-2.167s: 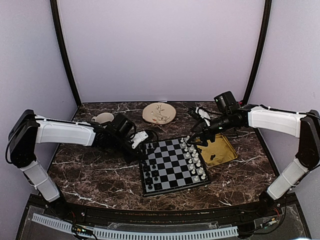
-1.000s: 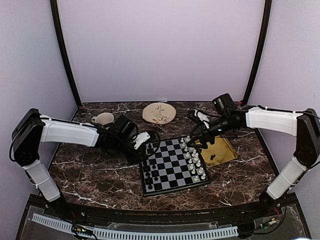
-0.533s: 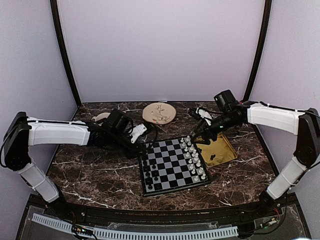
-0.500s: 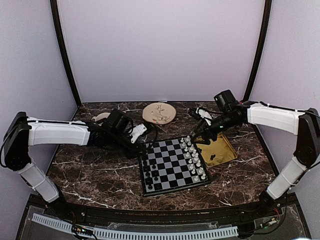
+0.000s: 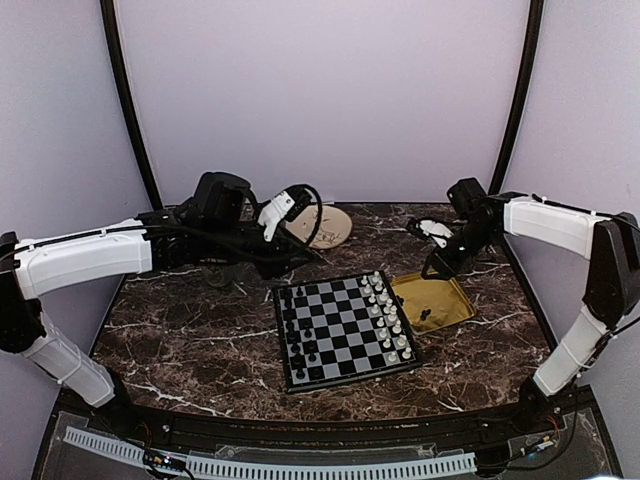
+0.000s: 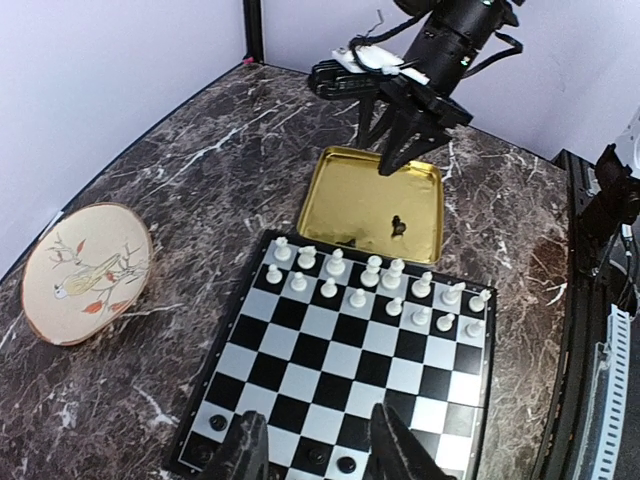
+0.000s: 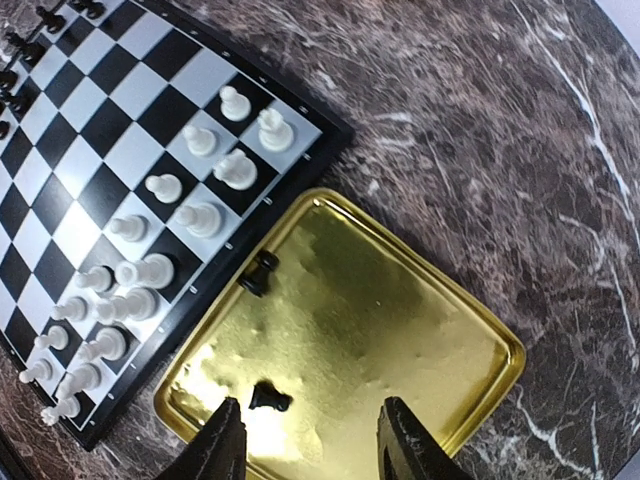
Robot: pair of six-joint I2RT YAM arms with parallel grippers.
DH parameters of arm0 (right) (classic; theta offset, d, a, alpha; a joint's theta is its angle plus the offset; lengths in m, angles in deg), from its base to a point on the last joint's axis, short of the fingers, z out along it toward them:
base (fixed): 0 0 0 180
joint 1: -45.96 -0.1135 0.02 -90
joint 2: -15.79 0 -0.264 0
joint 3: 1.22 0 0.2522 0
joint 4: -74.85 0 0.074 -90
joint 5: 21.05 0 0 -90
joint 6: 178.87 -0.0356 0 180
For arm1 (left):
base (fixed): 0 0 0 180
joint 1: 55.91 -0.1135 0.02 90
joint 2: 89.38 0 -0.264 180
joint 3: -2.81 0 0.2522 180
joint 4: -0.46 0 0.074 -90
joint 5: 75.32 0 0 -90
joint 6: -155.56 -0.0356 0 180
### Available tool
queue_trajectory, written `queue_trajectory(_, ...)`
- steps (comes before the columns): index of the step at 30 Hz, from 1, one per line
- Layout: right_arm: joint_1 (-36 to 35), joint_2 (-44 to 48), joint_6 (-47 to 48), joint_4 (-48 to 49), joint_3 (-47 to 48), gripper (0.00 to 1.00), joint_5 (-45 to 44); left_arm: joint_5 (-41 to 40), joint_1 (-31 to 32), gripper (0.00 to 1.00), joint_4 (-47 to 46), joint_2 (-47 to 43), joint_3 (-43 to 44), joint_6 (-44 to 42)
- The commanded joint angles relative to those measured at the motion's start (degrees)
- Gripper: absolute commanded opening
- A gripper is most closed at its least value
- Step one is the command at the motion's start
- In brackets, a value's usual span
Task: Set up the chess pieces on the board
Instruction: Pick up the pawn from the storage box.
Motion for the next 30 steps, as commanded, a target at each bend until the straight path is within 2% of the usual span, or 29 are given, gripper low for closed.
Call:
queue_trajectory(1,5.88,2.61,-1.6,-2.05,-1.23,0.45,-1.31,1.23,3.59,0.37,-0.38,5.45,4.22,2.34)
queue_trajectory(12,17.65,10.19,-5.1,2.68,-10.43,0.44,2.87,-1.09,11.27,0.37,1.49,27.66,25.06,5.83)
queue_trajectory(16,18.58,11.75,1.73,-0.64,-11.98,0.44,11.05,-0.54,12.68,0.37,2.3,34.38,31.63,5.7)
queue_trajectory(19,17.84,12.16,5.45,-1.11,-12.81,0.43,11.28,-0.34,12.81,0.36,0.96,35.57,32.1,5.78)
queue_trajectory(22,17.7,10.14,4.46,-2.45,-10.41,0.39,8.15,-0.9,12.85,0.36,1.17,36.37,33.08,5.86)
queue_trajectory(24,17.43,8.89,2.83,-3.52,-9.44,0.38,10.72,-1.65,12.85,0.36,1.53,36.21,33.41,6.27)
queue_trajectory(30,7.65,3.89,0.07,-3.11,-9.64,0.43,6.21,-7.86,12.85,0.36,1.74,29.95,27.49,5.41)
